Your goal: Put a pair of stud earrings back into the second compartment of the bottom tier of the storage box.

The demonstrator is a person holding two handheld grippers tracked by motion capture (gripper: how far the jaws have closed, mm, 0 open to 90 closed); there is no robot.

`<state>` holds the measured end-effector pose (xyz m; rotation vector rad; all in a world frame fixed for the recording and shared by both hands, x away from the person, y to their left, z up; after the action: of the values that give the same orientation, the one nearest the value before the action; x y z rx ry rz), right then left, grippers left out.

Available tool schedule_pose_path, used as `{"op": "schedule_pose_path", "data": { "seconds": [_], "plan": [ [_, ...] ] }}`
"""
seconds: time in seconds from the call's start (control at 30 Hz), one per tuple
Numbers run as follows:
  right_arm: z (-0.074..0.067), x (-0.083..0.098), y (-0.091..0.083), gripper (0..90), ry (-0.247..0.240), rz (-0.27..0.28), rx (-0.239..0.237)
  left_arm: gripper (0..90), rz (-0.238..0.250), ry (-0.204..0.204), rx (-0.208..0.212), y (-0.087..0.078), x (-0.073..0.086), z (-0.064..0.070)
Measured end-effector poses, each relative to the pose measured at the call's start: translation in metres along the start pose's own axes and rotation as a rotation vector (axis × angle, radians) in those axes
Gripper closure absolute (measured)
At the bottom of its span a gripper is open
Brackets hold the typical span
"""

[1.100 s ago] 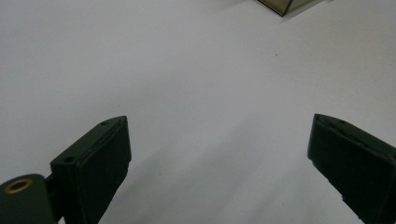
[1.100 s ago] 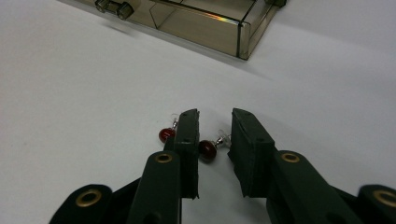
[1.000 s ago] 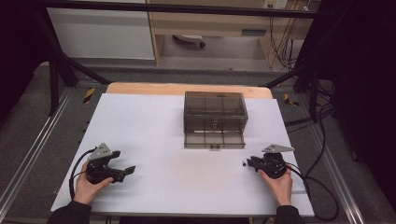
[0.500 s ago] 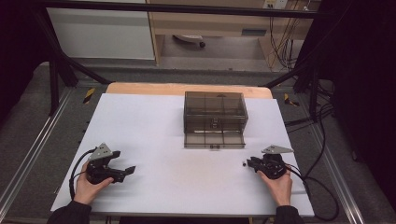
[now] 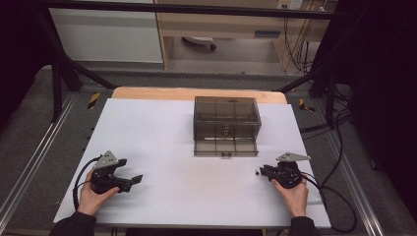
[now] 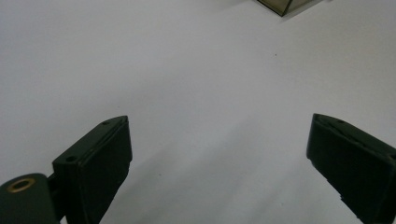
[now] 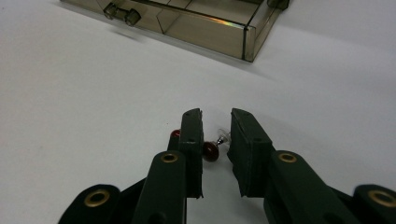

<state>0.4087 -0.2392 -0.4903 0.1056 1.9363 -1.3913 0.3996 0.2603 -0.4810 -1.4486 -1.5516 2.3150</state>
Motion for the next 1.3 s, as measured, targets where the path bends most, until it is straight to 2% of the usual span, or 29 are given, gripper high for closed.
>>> {"op": "schedule_pose_path", "data": {
  "seconds": [0.27,0.53,0.77,1.03,1.3],
  "plan": [
    [-0.006,-0.006,-0.006,75.1,-0.023,0.014,-0.011,6.8,-0.002,0.000,-0.003,0.000,0.000,0.000],
    [-0.020,-0.017,-0.011,75.3,-0.061,0.036,-0.028,7.0,-0.004,-0.002,-0.006,0.000,0.000,-0.001],
    [-0.030,-0.027,-0.012,75.5,-0.072,0.037,-0.042,6.9,-0.009,0.000,-0.009,0.001,0.001,-0.001],
    [-0.041,-0.047,-0.009,75.8,-0.078,0.059,-0.056,7.0,-0.010,0.001,-0.008,0.001,0.001,-0.001],
    [-0.052,-0.073,0.005,77.0,-0.097,0.070,-0.066,7.0,-0.010,0.001,-0.008,0.000,0.001,-0.001]
  ]
}}
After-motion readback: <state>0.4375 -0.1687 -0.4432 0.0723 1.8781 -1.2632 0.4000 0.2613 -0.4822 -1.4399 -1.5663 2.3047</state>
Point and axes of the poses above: each handheld gripper's, and its own axes: y roughly forward along the jaws, x roughly out of its underside, z roughly to its right, the point moved 6 cm from there along y, roughly forward along the jaws, and after that the axes turned 11 degrees about -z, right-handed, at the moved point
